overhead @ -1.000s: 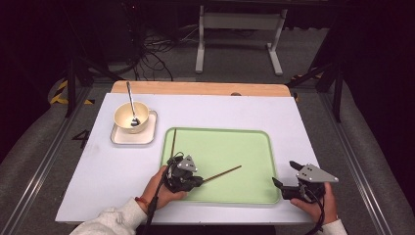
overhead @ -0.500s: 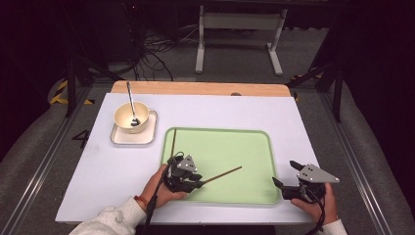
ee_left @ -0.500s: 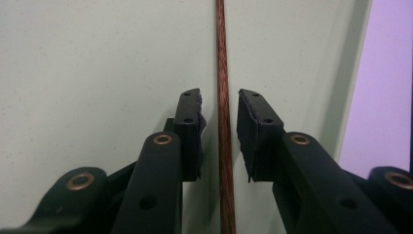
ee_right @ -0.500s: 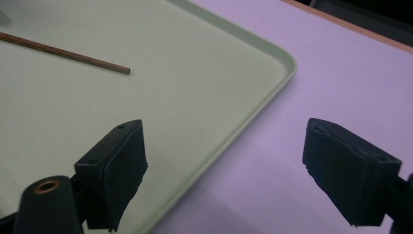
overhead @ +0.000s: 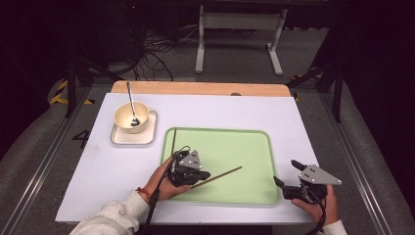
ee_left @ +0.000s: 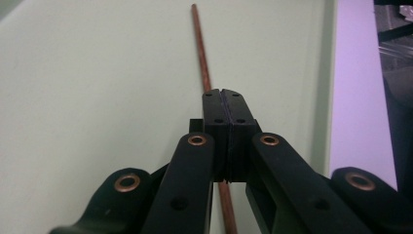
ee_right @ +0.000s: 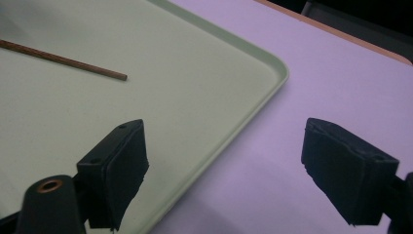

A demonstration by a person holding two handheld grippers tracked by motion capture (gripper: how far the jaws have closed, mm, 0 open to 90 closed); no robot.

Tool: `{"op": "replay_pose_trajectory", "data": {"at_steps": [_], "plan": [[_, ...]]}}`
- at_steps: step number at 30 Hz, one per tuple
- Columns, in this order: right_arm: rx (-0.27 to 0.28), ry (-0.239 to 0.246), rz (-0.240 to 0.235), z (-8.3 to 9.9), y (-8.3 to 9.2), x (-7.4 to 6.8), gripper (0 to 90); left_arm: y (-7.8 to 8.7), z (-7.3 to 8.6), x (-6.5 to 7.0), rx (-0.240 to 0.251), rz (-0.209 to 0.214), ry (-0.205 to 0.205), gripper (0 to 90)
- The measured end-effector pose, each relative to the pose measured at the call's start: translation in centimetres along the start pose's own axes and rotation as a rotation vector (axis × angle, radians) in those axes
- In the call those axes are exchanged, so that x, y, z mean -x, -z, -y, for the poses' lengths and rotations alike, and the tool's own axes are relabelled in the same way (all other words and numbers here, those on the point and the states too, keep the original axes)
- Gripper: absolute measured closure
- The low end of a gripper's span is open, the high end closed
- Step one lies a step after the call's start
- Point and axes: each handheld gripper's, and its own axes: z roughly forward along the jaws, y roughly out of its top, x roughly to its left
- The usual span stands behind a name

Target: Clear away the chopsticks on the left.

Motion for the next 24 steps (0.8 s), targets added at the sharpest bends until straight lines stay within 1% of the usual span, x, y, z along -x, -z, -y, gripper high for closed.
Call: {"op": "replay_pose_trajectory", "data": {"at_steps": [2,6,8,10,12,14,16,18,19,20,21,22,24], "plan": [[-0.002,-0.001,0.000,0.0,0.0,0.0,17.2,-0.6,-0.5,0.2,-0.001,0.015,-0.007,90.0],[-0.002,-0.001,0.001,0.1,0.1,0.0,17.2,-1.8,-1.2,0.3,-0.018,0.028,-0.030,90.0],[-0.005,0.000,0.001,0.1,0.1,0.0,17.2,-2.3,-1.4,0.3,-0.029,0.027,-0.040,90.0],[-0.004,-0.002,0.000,0.1,0.1,0.0,17.2,-2.8,-1.4,0.1,-0.034,0.037,-0.027,89.5],[-0.005,-0.003,0.001,0.2,0.1,0.0,17.2,-3.2,-1.5,0.0,-0.041,0.026,-0.019,87.6],[-0.003,-0.009,0.001,0.2,0.2,0.1,17.2,-3.4,-1.5,-0.2,-0.041,0.025,-0.010,87.9],[-0.004,-0.008,0.001,0.2,0.2,0.1,17.2,-3.5,-1.5,-0.4,-0.053,0.010,-0.011,88.4],[-0.003,-0.007,0.000,0.2,0.2,0.1,17.2,-3.5,-1.4,-0.8,-0.048,0.008,0.000,89.8],[-0.004,-0.006,0.000,0.2,0.2,0.1,17.2,-3.4,-1.3,-0.9,-0.050,0.004,-0.011,89.9],[-0.004,-0.006,0.001,0.1,0.2,0.1,17.2,-3.4,-1.3,-0.9,-0.054,-0.004,0.005,89.9],[-0.004,-0.005,0.000,0.1,0.1,0.1,17.2,-3.3,-1.3,-1.0,-0.053,-0.009,0.001,89.7],[-0.005,-0.003,0.001,0.1,0.1,0.1,17.2,-3.3,-1.3,-1.1,-0.057,-0.027,0.001,90.0],[-0.005,-0.004,0.000,0.1,0.1,0.0,17.2,-3.2,-1.2,-1.3,-0.055,-0.030,0.004,89.9]]}}
